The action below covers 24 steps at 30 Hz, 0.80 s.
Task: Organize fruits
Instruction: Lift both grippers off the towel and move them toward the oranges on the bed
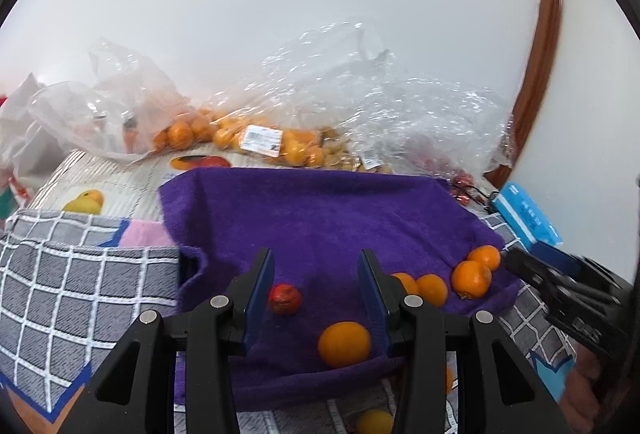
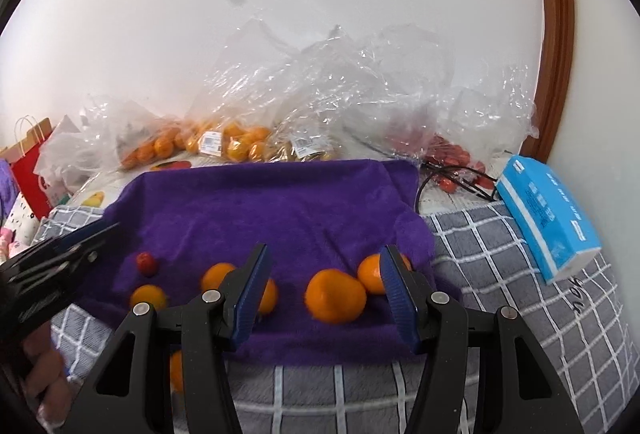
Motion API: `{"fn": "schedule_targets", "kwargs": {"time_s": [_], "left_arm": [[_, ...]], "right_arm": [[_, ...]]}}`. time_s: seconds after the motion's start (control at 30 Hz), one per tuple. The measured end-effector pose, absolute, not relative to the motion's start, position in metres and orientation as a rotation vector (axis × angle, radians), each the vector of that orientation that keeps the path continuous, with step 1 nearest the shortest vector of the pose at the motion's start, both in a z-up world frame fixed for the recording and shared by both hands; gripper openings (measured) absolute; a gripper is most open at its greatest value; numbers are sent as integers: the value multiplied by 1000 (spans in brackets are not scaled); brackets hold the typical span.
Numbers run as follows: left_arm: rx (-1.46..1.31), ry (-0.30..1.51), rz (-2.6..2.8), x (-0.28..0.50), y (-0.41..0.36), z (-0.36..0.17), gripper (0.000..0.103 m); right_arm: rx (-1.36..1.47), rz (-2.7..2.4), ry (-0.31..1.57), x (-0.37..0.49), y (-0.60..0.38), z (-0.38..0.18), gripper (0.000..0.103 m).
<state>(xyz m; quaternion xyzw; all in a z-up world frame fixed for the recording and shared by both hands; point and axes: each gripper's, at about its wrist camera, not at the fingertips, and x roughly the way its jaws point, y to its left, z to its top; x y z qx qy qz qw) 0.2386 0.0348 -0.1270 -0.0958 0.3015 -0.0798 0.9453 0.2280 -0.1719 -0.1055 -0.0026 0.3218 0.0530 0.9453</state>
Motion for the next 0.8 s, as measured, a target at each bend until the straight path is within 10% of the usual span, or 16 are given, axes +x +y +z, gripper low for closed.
{"fn": "schedule_targets", "kwargs": {"time_s": [0.8], "left_arm": [[-154,808,19,156,100,-171,47]], "right_arm": [[86,228,777,169,-146,-136,49]]}}
